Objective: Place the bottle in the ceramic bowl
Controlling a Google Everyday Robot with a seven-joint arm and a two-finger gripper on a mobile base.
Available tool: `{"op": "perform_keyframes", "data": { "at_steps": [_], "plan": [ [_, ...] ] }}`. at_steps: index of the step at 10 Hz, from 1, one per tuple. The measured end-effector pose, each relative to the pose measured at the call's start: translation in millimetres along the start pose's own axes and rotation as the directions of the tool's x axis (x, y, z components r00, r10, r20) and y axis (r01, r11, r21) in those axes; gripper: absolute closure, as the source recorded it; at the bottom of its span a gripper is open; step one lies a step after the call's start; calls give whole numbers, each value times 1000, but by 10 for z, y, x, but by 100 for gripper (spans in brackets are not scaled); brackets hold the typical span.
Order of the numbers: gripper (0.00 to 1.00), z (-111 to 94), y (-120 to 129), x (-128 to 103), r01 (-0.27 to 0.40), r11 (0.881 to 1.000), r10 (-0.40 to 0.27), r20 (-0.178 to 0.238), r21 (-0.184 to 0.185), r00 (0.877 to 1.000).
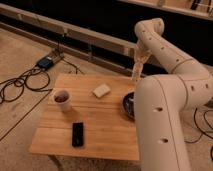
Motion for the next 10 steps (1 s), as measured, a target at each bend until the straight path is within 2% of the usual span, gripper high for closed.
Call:
{"op": "perform_keyframes", "data": {
  "at_steps": [3, 5, 6, 7, 10],
  "plan": [
    [100, -336, 88, 257, 22, 1000, -23, -14, -12, 1000],
    [100, -607, 123, 542, 37, 999, -38, -29, -16, 999],
    [100, -621, 123, 562, 38, 999, -38, -29, -16, 999],
    [100, -798, 112, 855, 44, 999, -45, -27, -13, 999],
    [100, -834, 17, 1205, 31, 1000, -31, -26, 1, 999]
  ]
}}
